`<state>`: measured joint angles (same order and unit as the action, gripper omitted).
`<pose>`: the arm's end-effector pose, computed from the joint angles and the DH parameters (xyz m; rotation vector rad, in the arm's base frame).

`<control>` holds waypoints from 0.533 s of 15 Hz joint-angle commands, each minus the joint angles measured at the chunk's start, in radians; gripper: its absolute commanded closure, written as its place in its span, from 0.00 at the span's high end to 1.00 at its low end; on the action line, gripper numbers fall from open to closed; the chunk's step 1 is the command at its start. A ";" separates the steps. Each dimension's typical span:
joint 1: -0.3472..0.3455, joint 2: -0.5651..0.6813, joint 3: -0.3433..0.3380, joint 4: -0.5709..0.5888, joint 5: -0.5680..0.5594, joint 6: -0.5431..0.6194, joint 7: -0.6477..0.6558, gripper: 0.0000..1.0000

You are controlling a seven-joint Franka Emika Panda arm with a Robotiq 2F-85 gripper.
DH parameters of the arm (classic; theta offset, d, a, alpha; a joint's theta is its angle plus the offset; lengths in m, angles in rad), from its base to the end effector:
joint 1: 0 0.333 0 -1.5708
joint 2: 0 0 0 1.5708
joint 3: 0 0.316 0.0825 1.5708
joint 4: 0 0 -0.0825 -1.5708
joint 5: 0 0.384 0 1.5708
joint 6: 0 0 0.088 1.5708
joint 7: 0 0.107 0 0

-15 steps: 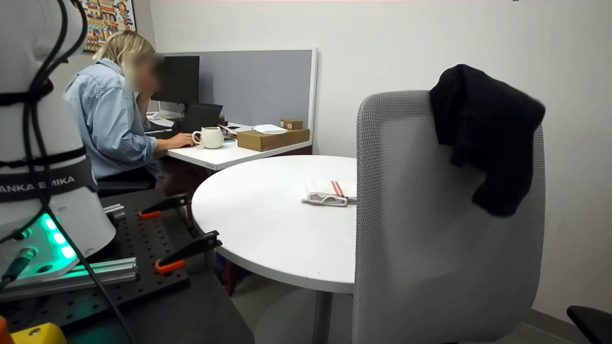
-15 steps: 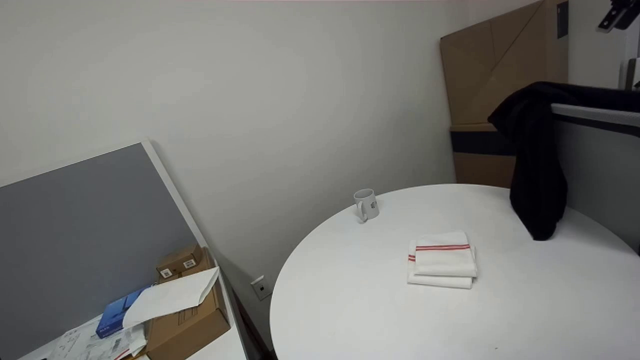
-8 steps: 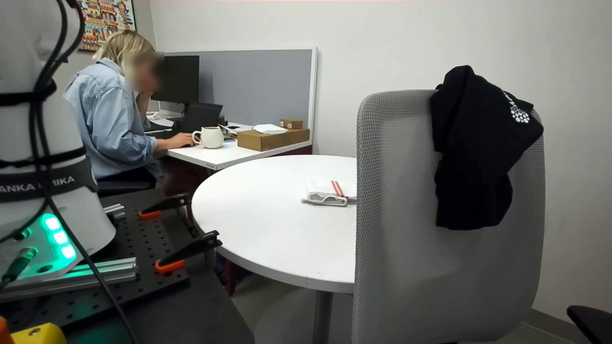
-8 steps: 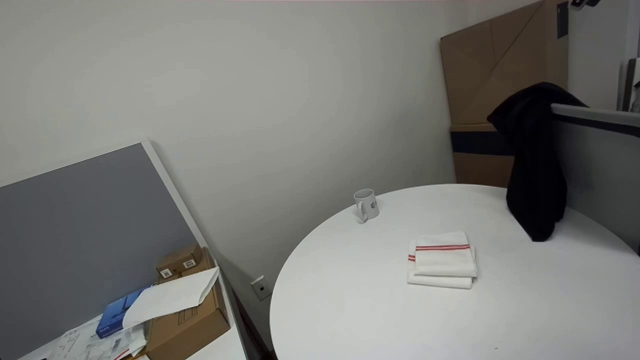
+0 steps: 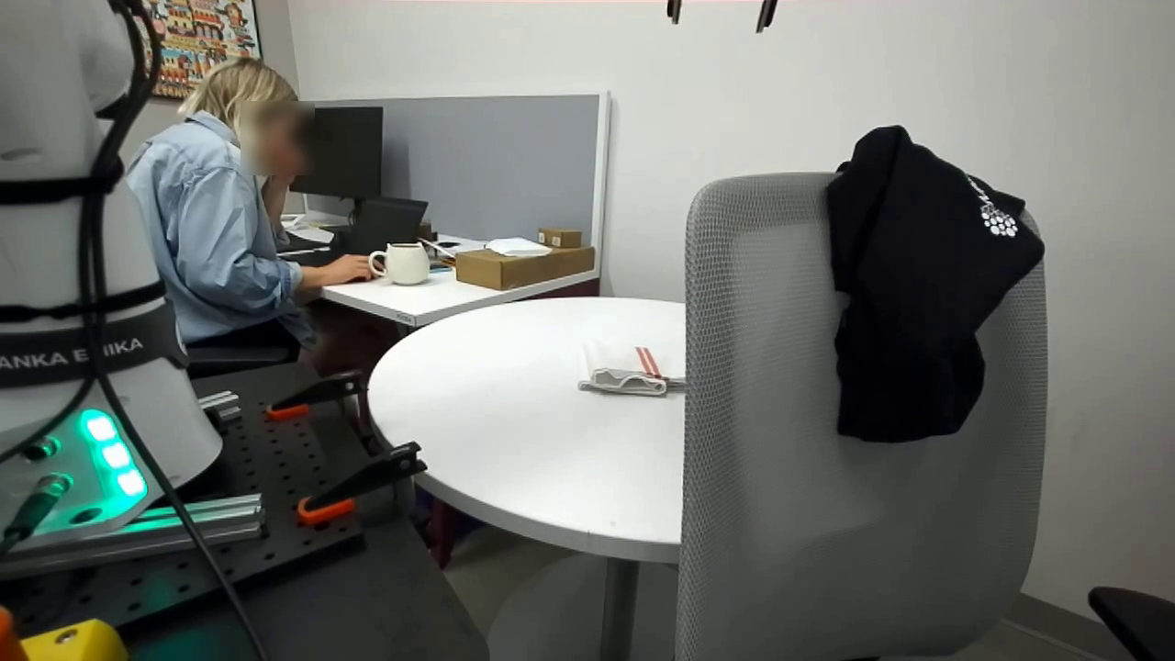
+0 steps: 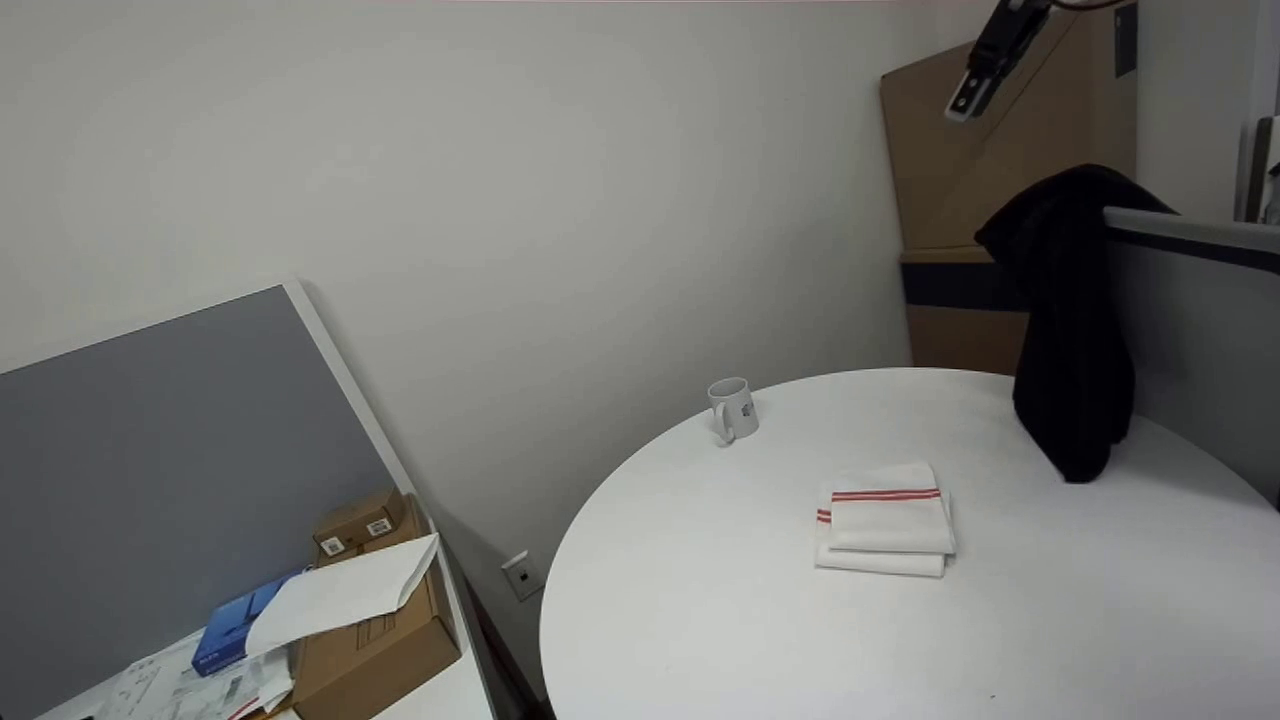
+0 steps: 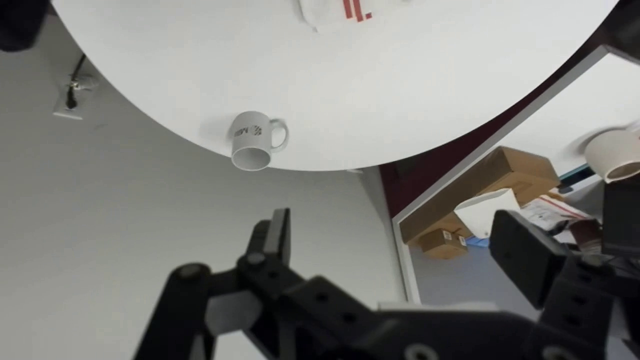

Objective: Hang the t-shirt on the backrest

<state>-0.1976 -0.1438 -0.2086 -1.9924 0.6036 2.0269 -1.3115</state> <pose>0.5043 -0.1873 0.5508 -2.6129 -0.9238 -0.7967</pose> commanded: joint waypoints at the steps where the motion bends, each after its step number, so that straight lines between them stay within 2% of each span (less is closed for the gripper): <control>1: 0.069 -0.090 0.051 -0.158 0.005 0.142 0.031 1.00; 6: 0.148 -0.149 0.111 -0.347 0.006 0.501 0.062 1.00; 8: 0.173 -0.167 0.118 -0.408 -0.010 0.588 0.082 1.00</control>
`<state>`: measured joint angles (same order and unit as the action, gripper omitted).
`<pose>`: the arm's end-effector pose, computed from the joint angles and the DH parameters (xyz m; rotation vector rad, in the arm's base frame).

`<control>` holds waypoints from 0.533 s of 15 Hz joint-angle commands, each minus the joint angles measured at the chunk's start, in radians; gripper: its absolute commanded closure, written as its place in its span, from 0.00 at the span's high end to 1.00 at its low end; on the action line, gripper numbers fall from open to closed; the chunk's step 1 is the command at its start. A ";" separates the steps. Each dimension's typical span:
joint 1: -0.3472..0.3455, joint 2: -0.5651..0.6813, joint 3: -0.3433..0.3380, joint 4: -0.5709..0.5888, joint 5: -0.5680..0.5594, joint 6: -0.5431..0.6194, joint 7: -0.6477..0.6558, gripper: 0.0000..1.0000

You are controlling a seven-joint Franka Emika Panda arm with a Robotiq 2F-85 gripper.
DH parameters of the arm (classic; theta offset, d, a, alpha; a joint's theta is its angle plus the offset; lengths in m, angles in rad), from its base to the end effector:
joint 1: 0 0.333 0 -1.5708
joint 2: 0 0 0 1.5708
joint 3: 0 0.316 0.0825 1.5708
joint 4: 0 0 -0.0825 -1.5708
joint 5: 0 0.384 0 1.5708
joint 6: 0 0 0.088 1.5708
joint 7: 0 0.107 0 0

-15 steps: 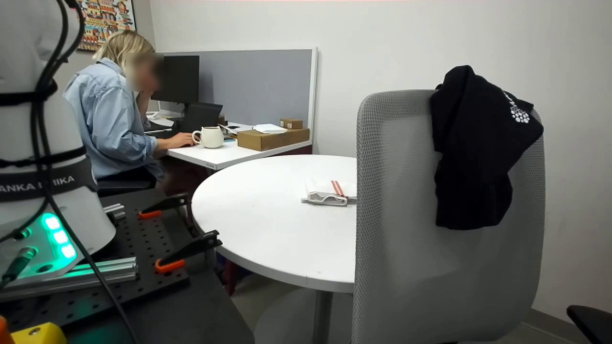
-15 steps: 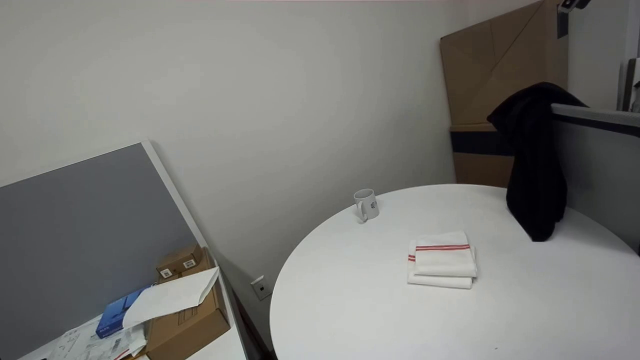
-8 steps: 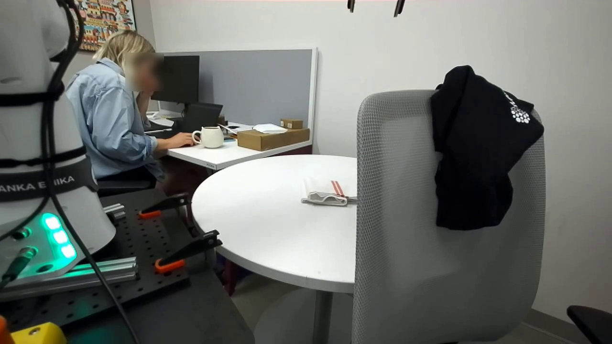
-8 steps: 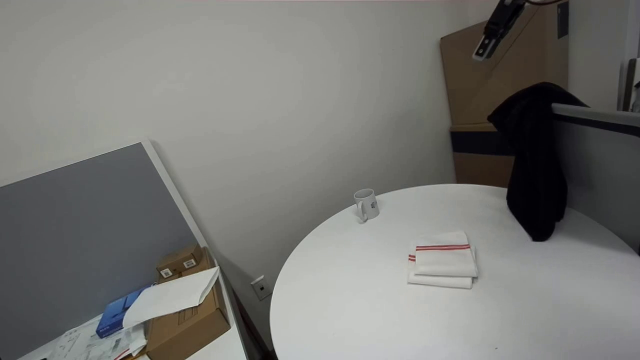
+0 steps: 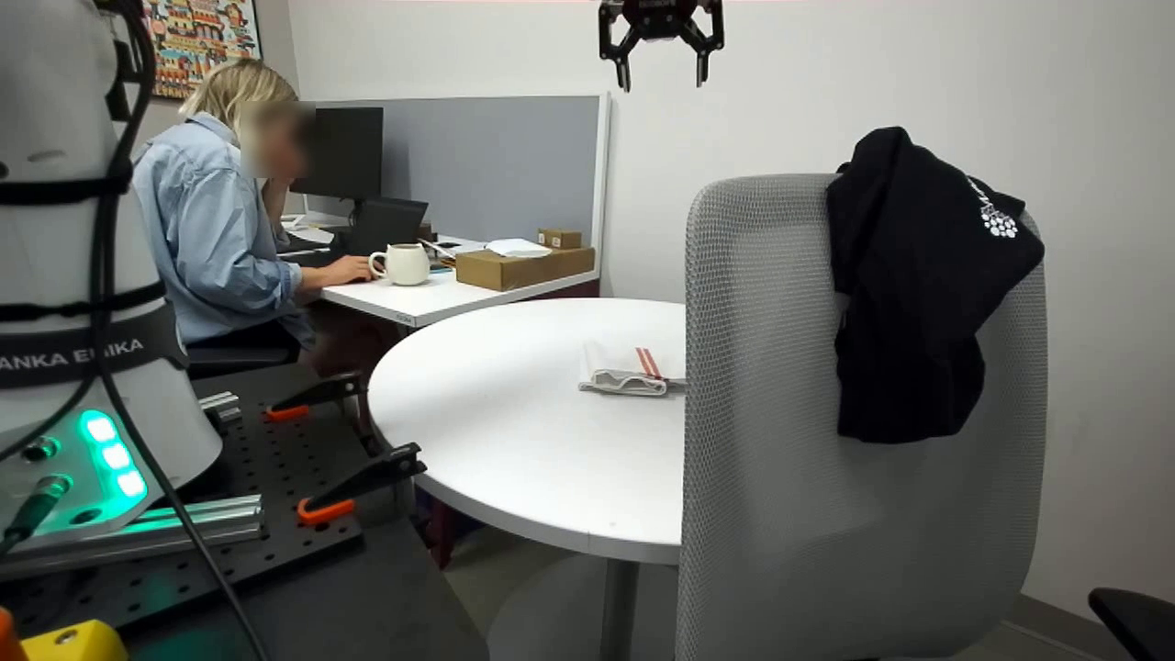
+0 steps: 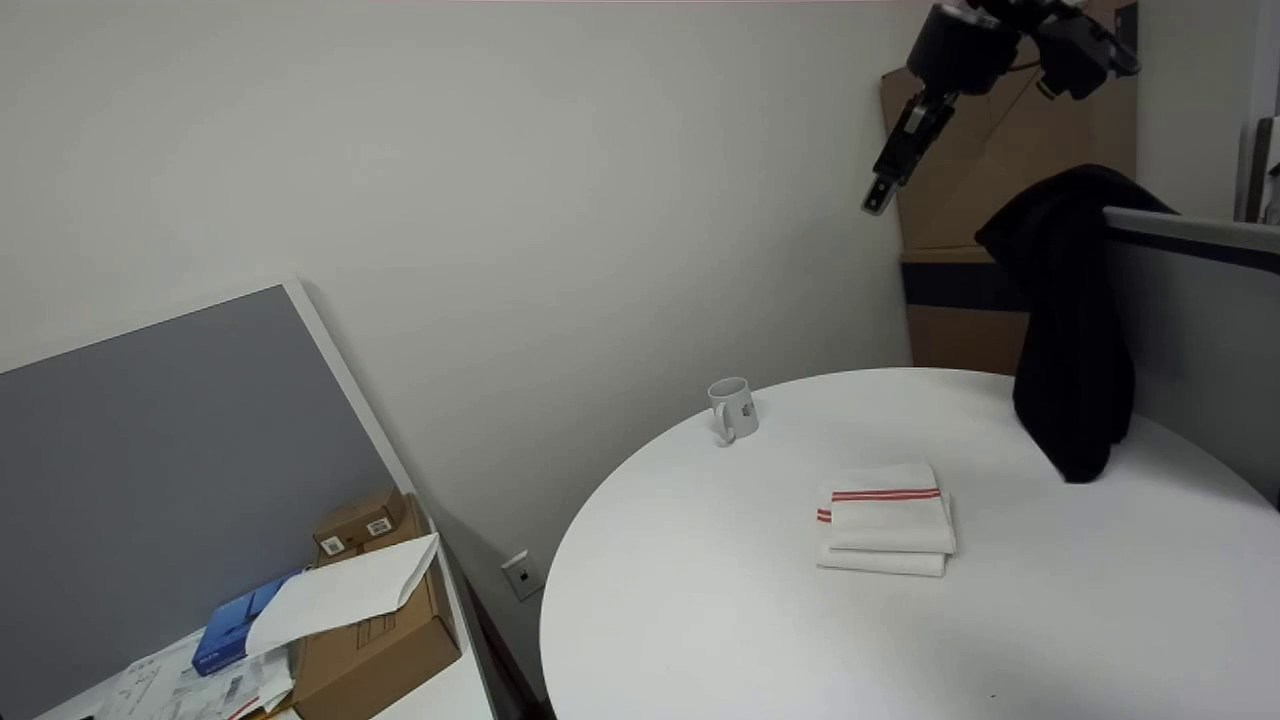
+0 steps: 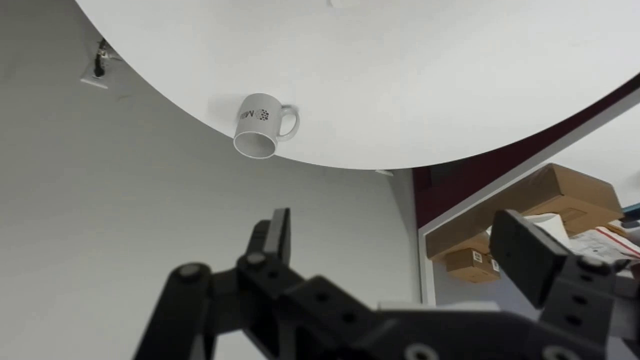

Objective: Hang the t-shirt on the backrest

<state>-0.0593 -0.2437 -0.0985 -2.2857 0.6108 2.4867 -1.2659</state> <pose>0.5016 -0.0850 0.4986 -2.7158 -0.9866 -0.9609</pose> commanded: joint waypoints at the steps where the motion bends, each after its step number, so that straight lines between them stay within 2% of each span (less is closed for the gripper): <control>1: 0.045 -0.080 0.010 -0.146 -0.026 0.157 0.060 1.00; 5: 0.075 -0.118 0.006 -0.241 -0.063 0.178 0.167 1.00; 6: 0.096 -0.067 -0.028 -0.182 -0.051 0.158 0.120 1.00; 8: 0.108 -0.072 -0.036 -0.195 -0.053 0.158 0.126 1.00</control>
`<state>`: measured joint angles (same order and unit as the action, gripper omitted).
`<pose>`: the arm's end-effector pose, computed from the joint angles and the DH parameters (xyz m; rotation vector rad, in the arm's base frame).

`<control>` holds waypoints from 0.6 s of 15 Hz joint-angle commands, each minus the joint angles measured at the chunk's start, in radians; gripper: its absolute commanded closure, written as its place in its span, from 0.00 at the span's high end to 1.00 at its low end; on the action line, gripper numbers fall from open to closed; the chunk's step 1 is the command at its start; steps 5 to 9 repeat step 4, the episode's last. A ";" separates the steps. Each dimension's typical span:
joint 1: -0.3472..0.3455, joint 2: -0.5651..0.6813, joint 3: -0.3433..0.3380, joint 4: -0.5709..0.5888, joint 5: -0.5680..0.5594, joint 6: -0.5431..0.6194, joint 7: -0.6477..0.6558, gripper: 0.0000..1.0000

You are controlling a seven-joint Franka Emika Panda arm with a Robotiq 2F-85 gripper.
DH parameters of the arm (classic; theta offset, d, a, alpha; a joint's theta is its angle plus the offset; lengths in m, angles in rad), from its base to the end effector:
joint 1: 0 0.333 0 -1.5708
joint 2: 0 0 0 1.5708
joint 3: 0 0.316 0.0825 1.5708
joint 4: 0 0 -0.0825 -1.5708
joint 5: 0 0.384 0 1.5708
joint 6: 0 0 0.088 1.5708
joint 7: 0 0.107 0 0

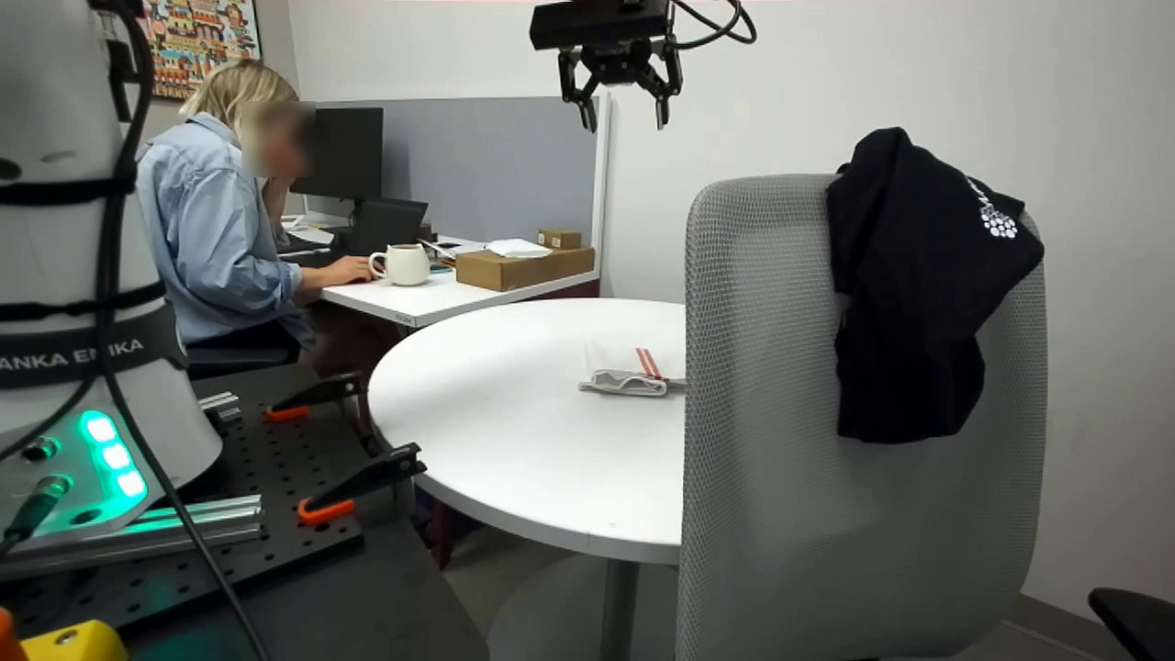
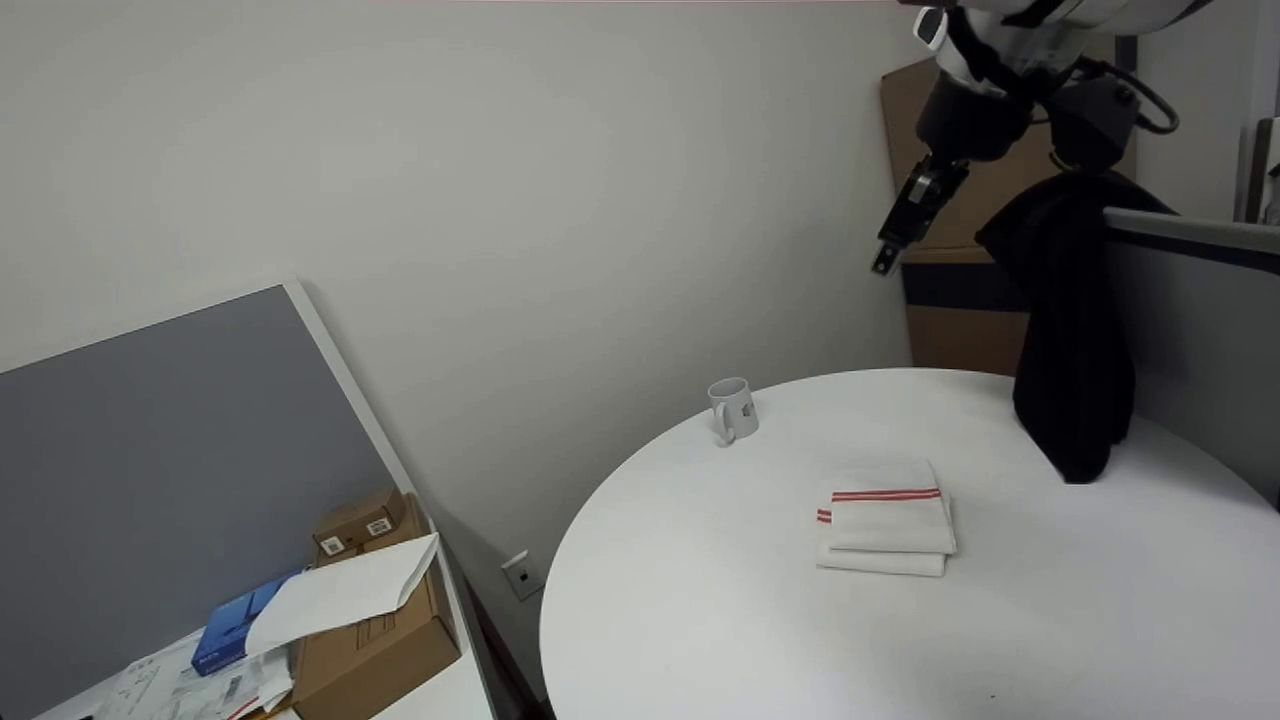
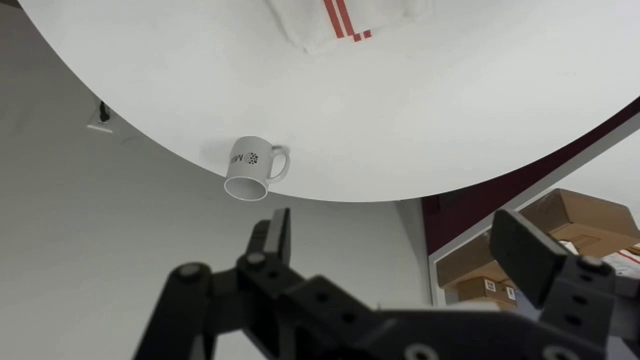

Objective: Hang the t-shirt on the backrest

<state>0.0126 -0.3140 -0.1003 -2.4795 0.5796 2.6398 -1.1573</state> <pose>0.4671 -0.0566 0.4526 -2.7817 -0.8907 -0.9196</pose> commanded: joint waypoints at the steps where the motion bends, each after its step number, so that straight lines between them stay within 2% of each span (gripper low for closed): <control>1: 0.038 -0.001 -0.038 0.001 -0.021 0.004 0.016 1.00; 9: 0.039 0.000 -0.042 0.003 -0.021 0.004 0.016 1.00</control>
